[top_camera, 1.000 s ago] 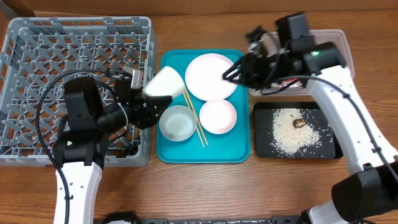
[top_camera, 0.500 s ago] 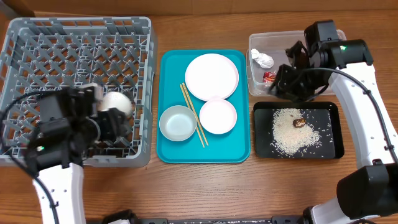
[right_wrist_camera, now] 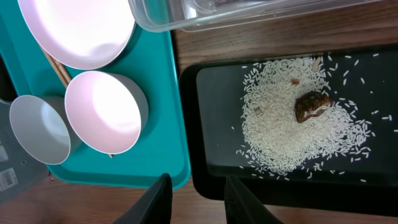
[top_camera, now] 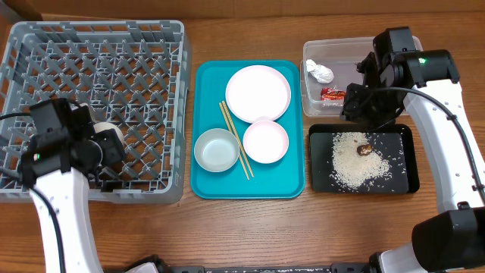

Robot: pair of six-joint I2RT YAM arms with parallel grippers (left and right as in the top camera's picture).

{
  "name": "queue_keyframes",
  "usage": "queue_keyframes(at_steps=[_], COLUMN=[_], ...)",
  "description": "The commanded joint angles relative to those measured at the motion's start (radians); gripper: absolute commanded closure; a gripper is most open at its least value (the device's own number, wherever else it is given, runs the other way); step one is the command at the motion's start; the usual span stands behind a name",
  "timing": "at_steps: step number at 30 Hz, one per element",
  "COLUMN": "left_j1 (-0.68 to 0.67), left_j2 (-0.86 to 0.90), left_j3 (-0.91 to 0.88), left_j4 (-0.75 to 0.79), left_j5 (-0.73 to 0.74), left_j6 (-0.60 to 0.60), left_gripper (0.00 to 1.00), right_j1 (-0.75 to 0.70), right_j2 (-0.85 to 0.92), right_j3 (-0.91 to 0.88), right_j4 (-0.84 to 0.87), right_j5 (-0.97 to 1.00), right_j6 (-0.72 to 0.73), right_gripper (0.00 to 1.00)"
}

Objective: Sort waste into correct bins and load items into the dishwasher
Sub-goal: 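Place the white cup upside down in the dish rack with left gripper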

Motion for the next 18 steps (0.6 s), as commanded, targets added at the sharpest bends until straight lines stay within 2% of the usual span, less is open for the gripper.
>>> queue_keyframes(at_steps=[1, 10, 13, 15, 16, 17, 18], left_j1=[0.006, 0.012, 0.012, 0.012, 0.012, 0.012, 0.012], left_j2=[0.073, 0.238, 0.262, 0.263, 0.262, 0.262, 0.262], left_j3=[0.02, 0.02, 0.02, 0.021, 0.022, 0.028, 0.034], left_j4=[0.003, 0.066, 0.077, 0.079, 0.079, 0.078, 0.076], left_j5=[-0.04, -0.037, -0.035, -0.036, -0.035, -0.034, -0.032], left_j6=[-0.022, -0.026, -0.027, -0.026, -0.027, -0.026, -0.026], left_gripper=[0.6, 0.64, 0.42, 0.15, 0.05, 0.0, 0.0], right_j1=[-0.008, -0.008, -0.008, -0.008, -0.008, -0.008, -0.008], right_j2=[-0.029, -0.029, -0.029, -0.029, -0.029, -0.029, -0.029], right_j3=[0.031, 0.031, 0.031, 0.031, 0.031, 0.031, 0.031], right_j4=[0.001, 0.0, 0.0, 0.0, 0.0, 0.0, 0.0], right_j5=[0.014, 0.014, 0.014, 0.014, 0.014, 0.013, 0.013], right_j6=[-0.008, -0.008, -0.008, -0.008, -0.008, -0.007, -0.008], right_gripper=[0.7, 0.7, 0.7, 0.7, 0.7, 0.69, 0.7])
